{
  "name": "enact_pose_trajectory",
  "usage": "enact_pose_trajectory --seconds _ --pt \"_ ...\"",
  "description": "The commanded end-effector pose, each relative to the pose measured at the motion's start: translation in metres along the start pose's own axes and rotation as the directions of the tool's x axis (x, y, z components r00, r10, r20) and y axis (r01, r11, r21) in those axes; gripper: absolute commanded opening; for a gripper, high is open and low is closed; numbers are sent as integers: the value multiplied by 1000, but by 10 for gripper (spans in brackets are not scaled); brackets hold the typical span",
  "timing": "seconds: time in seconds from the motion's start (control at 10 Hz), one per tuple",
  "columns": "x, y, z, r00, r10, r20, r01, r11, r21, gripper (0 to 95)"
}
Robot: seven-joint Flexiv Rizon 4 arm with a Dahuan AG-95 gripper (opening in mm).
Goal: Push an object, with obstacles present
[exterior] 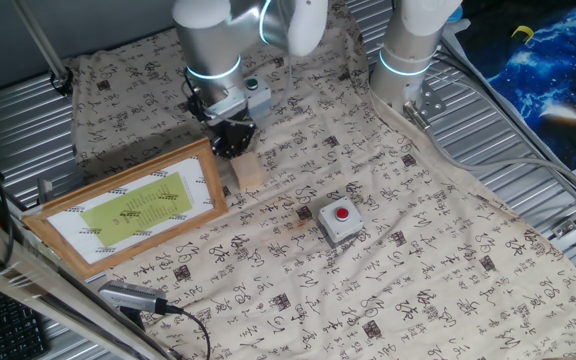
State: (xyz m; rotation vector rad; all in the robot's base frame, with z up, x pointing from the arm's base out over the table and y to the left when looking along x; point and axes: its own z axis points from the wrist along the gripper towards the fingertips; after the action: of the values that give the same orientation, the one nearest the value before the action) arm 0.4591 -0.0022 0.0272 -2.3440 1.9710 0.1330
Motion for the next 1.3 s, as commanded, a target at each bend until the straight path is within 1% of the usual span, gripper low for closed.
enact_pose_trajectory --seconds 0.1,0.4,0.5,0.6,0.9,1.0,1.2,1.3 --pt "1 -1 2 1000 5 -4 -5 1000 3 0" --pt "-2 -2 3 1000 14 19 -14 1000 7 0" --pt "-3 -2 1 1000 15 19 -15 1000 7 0" --pt "-4 -2 -1 1000 15 9 -15 1000 5 0" --pt "-16 1 10 999 40 15 -41 999 15 0" --pt "-19 2 11 999 46 10 -46 999 17 0" --pt "-20 6 7 999 46 -28 -46 999 15 0" --pt "-20 7 6 999 48 -22 -47 999 15 0"
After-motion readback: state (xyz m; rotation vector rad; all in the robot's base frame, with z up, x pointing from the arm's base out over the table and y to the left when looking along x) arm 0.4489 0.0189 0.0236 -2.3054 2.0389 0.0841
